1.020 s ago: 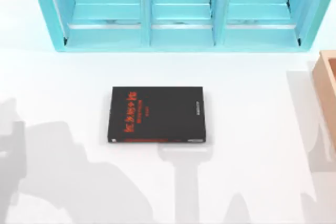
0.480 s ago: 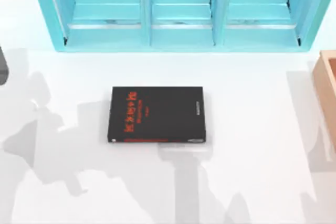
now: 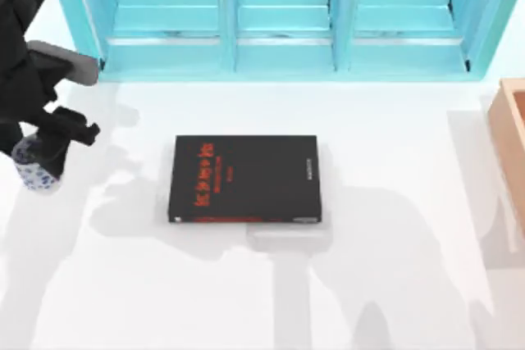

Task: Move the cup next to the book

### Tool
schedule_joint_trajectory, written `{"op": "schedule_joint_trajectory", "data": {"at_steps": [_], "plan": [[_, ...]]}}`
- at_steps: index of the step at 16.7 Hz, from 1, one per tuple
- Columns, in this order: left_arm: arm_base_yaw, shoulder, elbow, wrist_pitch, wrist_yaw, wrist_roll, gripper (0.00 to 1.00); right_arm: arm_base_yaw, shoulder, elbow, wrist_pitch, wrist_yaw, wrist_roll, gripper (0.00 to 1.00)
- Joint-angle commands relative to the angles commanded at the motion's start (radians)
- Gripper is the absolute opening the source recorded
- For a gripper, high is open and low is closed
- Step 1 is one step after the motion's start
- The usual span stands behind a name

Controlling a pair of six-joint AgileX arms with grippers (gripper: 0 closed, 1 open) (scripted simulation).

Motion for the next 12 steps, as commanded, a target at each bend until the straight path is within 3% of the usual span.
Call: {"op": "schedule_joint_trajectory", "data": {"at_steps": [3,6,12], "plan": [[-0.089,0.005,0.042,-0.017,-0.001,-0.301,0.0,0.0,0.0,0.0,0.0,0.0,0.0,1.0],[-0.16,-0.002,0.078,-0.021,-0.005,-0.509,0.0,0.0,0.0,0.0,0.0,0.0,0.0,1.0],[-0.209,-0.012,0.103,-0.02,-0.011,-0.644,0.0,0.0,0.0,0.0,0.0,0.0,0.0,1.0]]}}
